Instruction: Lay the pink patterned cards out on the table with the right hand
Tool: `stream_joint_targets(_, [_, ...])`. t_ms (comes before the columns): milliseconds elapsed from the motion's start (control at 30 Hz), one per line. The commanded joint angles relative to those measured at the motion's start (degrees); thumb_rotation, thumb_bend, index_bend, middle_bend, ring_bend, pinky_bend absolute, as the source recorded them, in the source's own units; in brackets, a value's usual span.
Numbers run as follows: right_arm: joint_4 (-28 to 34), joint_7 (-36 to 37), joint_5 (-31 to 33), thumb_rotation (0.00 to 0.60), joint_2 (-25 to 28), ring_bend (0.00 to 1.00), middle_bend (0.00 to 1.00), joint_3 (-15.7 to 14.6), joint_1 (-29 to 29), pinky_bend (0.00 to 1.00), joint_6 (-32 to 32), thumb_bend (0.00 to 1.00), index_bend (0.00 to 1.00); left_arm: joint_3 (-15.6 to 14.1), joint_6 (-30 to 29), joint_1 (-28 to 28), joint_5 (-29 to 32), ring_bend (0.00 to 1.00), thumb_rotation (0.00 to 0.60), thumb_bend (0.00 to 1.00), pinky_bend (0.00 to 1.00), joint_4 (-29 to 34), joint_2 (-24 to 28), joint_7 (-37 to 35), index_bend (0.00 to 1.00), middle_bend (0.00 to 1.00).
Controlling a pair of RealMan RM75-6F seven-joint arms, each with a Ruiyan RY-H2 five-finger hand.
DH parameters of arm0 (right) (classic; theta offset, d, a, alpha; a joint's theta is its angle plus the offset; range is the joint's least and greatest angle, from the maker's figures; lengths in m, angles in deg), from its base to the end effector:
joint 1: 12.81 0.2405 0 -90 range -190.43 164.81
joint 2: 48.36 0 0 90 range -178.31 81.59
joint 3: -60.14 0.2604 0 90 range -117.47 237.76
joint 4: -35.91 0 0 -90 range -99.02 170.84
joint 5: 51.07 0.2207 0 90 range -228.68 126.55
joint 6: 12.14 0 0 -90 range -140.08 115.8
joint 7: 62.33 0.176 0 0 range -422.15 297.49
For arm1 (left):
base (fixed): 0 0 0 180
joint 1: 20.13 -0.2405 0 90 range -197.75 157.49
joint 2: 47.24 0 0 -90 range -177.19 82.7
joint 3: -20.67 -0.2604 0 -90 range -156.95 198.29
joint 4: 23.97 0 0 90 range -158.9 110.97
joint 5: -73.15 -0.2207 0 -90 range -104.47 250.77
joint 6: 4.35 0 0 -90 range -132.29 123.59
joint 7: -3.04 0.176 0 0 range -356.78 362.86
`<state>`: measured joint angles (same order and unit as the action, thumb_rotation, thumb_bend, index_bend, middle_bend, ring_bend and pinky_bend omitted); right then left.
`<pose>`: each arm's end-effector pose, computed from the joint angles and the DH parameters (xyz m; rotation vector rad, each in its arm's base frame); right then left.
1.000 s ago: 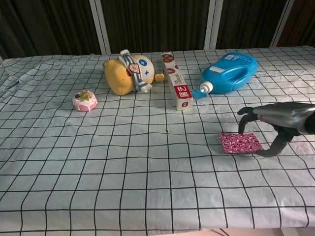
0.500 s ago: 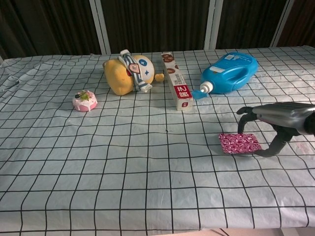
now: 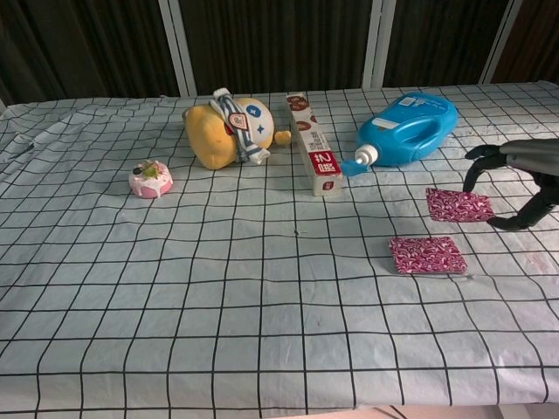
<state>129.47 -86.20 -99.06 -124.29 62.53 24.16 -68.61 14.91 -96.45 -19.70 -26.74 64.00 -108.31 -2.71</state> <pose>-0.2507 -0.3419 0.0138 1.7034 -1.1337 0.5686 -0.3190 0.1532 0.1529 -1.5768 -0.8863 -0.9340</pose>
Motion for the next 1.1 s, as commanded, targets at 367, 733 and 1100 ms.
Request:
stream_joint_targets(367, [-10.5,2.5,1.2,0.6,-1.5,0.0,0.0,-1.1,-0.6,0.09,7.6,0.31,0.2,0.3,1.5,0.7,0.9,0.0,0.6,0.45,0.0,0.7,0.0,0.6,0.0,0.04])
stream_joint_targets(733, [1.6,3.6,-8.3,0.6,3.9,0.0,0.0,-2.1,-3.0,0.07,2.8,0.31,0.14,0.2,1.3,0.6,0.5,0.0,0.6,0.45,0.0,0.7,0.0,0.7,0.0,0.04])
stream_joint_targets(1100, [3.3,-4.7,-4.7,0.6,-1.8,0.0,0.0,-2.1,0.1,0.03,3.8,0.31,0.17,0.0,0.7,0.3,0.3,0.0,0.6,0.45,0.0,0.3,-0.1,0.7,0.0,0.04])
